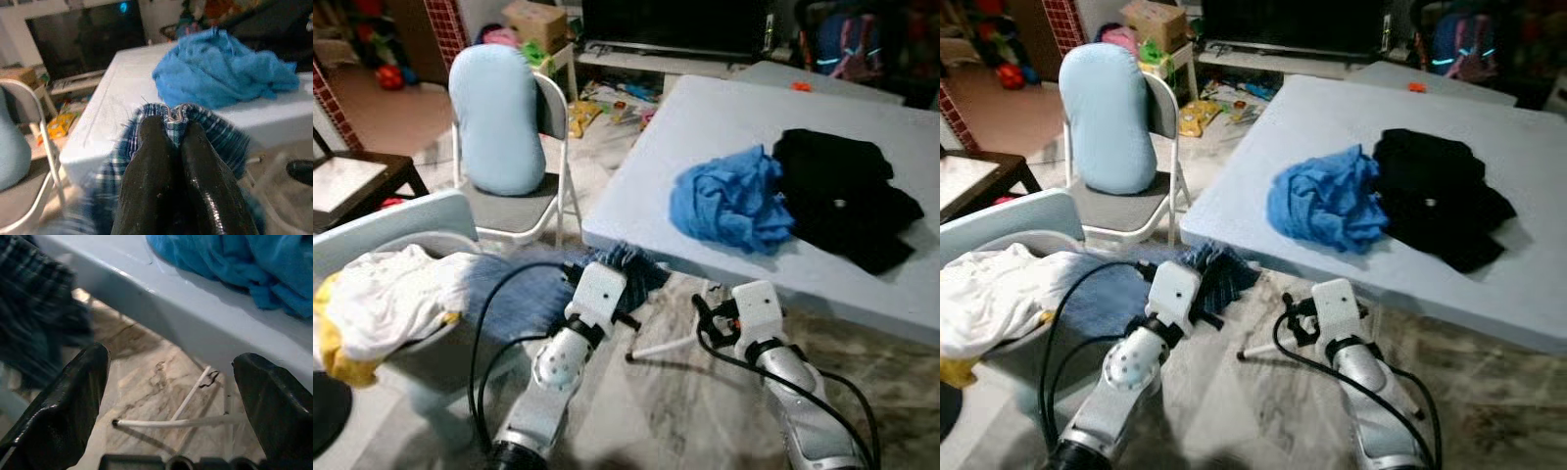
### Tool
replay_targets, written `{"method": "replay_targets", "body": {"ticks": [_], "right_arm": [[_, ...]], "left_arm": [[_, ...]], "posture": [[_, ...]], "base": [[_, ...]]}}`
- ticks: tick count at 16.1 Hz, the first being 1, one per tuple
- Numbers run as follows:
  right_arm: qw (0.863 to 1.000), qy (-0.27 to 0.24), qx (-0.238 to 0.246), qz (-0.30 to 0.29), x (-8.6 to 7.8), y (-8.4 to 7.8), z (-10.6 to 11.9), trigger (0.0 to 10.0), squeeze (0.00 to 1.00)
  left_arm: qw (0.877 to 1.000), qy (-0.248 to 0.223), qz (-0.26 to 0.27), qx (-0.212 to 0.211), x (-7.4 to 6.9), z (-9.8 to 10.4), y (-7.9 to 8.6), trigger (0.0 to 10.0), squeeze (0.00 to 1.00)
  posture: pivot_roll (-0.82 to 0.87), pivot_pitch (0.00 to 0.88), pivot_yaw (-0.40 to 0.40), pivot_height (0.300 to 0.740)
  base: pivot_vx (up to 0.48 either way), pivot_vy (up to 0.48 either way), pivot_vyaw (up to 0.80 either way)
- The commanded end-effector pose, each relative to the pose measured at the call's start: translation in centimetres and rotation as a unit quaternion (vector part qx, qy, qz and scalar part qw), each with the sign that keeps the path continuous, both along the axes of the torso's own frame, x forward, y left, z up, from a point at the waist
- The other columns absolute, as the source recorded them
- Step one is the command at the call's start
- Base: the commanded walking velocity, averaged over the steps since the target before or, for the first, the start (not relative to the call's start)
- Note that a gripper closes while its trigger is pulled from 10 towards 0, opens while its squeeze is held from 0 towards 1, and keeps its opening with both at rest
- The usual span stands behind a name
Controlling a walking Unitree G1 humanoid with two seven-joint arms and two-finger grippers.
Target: Hang hanger
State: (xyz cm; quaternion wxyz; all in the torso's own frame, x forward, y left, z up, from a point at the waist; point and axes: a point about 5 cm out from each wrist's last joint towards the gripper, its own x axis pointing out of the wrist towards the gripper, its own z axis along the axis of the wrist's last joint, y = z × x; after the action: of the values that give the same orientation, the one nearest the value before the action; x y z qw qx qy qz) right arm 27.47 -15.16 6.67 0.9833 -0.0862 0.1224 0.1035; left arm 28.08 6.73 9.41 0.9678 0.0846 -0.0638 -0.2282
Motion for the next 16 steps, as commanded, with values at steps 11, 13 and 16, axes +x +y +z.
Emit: {"method": "replay_targets", "body": {"ticks": [11, 13, 16], "right_arm": [[1.0, -0.004, 0.0, 0.005, 0.26, 0.25, 0.19, 10.0, 0.0], [1.0, -0.005, 0.0, 0.003, 0.28, 0.21, 0.23, 10.0, 0.0], [1.0, -0.003, 0.0, 0.001, 0.1, 0.23, 0.09, 10.0, 0.0]], "left_arm": [[1.0, 0.002, 0.02, 0.017, 0.53, -0.07, 0.24, 10.0, 0.0], [1.0, 0.006, 0.017, 0.02, 0.33, -0.35, 0.26, 10.0, 0.0], [1.0, 0.006, 0.013, 0.021, 0.47, -0.3, 0.22, 10.0, 0.0]], "posture": [[-0.1, 0.065, 0.024, 0.74], [-0.1, 0.066, 0.028, 0.74], [-0.11, 0.066, 0.032, 0.74]], "base": [[-0.044, 0.0, 0.0], [-0.146, 0.0, 0.0], [-0.291, 0.0, 0.0]]}}
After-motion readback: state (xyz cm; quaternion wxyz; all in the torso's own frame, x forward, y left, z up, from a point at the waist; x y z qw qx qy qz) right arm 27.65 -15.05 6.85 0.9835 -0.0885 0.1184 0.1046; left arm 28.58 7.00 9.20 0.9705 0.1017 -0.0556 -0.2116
